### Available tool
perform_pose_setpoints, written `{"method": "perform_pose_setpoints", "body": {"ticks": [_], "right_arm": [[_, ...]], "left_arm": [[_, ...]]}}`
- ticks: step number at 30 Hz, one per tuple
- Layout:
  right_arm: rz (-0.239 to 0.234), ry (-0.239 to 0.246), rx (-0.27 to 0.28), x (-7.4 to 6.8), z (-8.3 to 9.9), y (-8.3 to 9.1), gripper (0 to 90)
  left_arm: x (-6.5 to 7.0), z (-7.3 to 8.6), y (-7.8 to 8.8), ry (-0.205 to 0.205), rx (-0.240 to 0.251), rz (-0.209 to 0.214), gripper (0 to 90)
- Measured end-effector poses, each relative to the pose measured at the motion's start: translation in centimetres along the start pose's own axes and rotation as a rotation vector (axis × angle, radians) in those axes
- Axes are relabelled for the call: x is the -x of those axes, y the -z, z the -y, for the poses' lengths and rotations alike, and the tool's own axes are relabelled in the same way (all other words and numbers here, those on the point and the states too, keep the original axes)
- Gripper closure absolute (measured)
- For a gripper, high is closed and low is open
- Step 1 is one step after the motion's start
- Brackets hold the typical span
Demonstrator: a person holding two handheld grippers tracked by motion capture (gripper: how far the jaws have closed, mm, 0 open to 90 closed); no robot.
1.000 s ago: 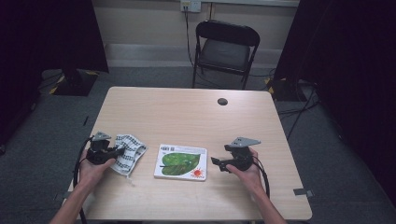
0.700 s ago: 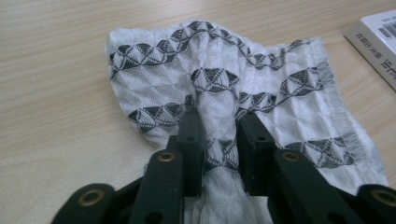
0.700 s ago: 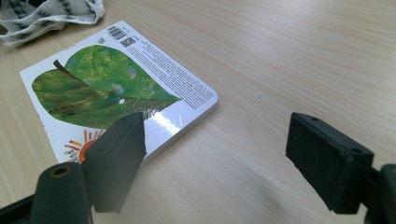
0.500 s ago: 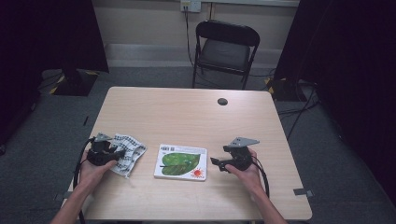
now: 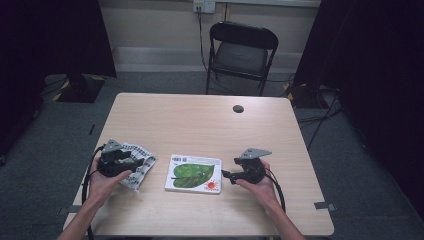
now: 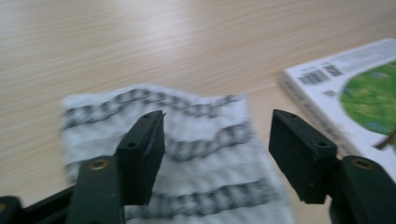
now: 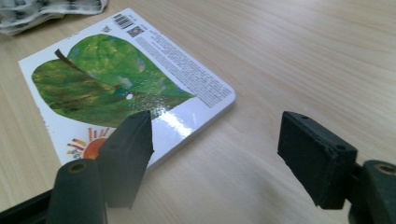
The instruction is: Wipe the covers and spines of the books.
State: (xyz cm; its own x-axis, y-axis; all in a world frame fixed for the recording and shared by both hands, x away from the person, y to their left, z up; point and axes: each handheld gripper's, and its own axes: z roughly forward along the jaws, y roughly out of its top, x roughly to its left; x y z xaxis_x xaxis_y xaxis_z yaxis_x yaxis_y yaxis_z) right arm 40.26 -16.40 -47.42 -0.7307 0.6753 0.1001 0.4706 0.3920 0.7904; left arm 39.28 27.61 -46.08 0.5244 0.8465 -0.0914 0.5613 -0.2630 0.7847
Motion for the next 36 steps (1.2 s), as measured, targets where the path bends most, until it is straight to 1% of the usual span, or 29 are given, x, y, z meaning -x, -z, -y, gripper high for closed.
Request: {"method": "perform_pose_setpoints", "body": {"ticks": [1, 2, 3, 6, 7, 8, 10, 12, 13, 15, 17, 18, 19, 21, 23, 24, 25, 26, 30, 32, 34, 35, 36], "right_arm": [[-0.005, 0.004, -0.002, -0.2, 0.0, -0.1, 27.4], [-0.013, 0.011, -0.005, -0.4, -0.1, -0.3, 27.7], [-0.019, 0.016, -0.014, -0.7, -0.2, -0.4, 28.8], [-0.042, 0.012, -0.042, -1.3, -0.2, -1.0, 31.1], [-0.050, 0.013, -0.050, -1.4, -0.2, -1.2, 31.8], [-0.054, 0.017, -0.058, -1.6, -0.2, -1.4, 32.1], [-0.064, 0.022, -0.069, -1.9, -0.2, -1.8, 33.2], [-0.077, 0.032, -0.076, -2.1, -0.3, -2.2, 34.3], [-0.081, 0.033, -0.078, -2.2, -0.3, -2.4, 34.9], [-0.087, 0.037, -0.093, -2.4, -0.2, -2.7, 35.8], [-0.083, 0.041, -0.101, -2.5, -0.1, -3.0, 34.9], [-0.081, 0.040, -0.101, -2.5, -0.1, -3.0, 35.2], [-0.083, 0.032, -0.097, -2.5, -0.1, -3.0, 35.7], [-0.088, 0.017, -0.097, -2.2, 0.0, -3.0, 35.8], [-0.092, 0.007, -0.093, -2.1, 0.1, -3.1, 35.9], [-0.091, 0.009, -0.093, -2.1, 0.1, -3.1, 35.9], [-0.090, 0.011, -0.094, -2.1, 0.1, -3.1, 36.0], [-0.091, 0.014, -0.094, -2.1, 0.1, -3.1, 36.1], [-0.091, 0.012, -0.094, -2.0, 0.0, -3.1, 37.6], [-0.093, 0.012, -0.092, -1.8, 0.0, -3.1, 38.8], [-0.089, 0.006, -0.088, -1.6, 0.0, -3.1, 40.1], [-0.087, 0.005, -0.085, -1.4, 0.0, -3.1, 39.8], [-0.087, -0.009, -0.082, -1.3, 0.0, -3.1, 39.8]], "left_arm": [[0.7, -0.1, -0.3, -0.019, 0.003, 0.021, 37.3], [1.5, -0.3, -0.6, -0.044, -0.009, 0.045, 37.6], [1.9, -0.4, -0.8, -0.059, -0.014, 0.054, 38.1], [3.5, -0.8, -1.8, -0.071, -0.034, 0.119, 38.6], [3.8, -0.9, -2.0, -0.077, -0.038, 0.131, 38.3], [4.2, -1.0, -2.3, -0.093, -0.051, 0.134, 38.0], [4.8, -0.9, -3.1, -0.098, -0.065, 0.164, 36.5], [5.3, -0.7, -3.8, -0.126, -0.094, 0.186, 39.3], [5.5, -0.7, -4.1, -0.126, -0.105, 0.197, 39.1], [5.8, -0.7, -4.2, -0.131, -0.101, 0.206, 41.7], [5.9, -0.6, -4.3, -0.116, -0.107, 0.222, 41.6], [6.0, -0.5, -4.4, -0.120, -0.114, 0.224, 41.6], [6.1, -0.3, -4.8, -0.115, -0.131, 0.233, 41.7], [6.2, -0.3, -4.9, -0.105, -0.131, 0.246, 43.3], [6.3, -0.4, -4.9, -0.110, -0.131, 0.262, 47.7], [6.4, -0.3, -5.0, -0.099, -0.128, 0.271, 50.2], [6.3, -0.3, -4.9, -0.106, -0.130, 0.277, 50.6], [6.3, -0.2, -5.0, -0.108, -0.127, 0.291, 53.1], [6.7, 0.0, -4.9, -0.099, -0.115, 0.280, 52.2], [6.8, 0.1, -4.9, -0.092, -0.111, 0.283, 51.8], [7.0, 0.3, -4.7, -0.079, -0.119, 0.298, 51.1], [7.1, 0.4, -4.7, -0.073, -0.117, 0.298, 50.9], [7.2, 0.4, -4.6, -0.072, -0.121, 0.301, 50.9]]}}
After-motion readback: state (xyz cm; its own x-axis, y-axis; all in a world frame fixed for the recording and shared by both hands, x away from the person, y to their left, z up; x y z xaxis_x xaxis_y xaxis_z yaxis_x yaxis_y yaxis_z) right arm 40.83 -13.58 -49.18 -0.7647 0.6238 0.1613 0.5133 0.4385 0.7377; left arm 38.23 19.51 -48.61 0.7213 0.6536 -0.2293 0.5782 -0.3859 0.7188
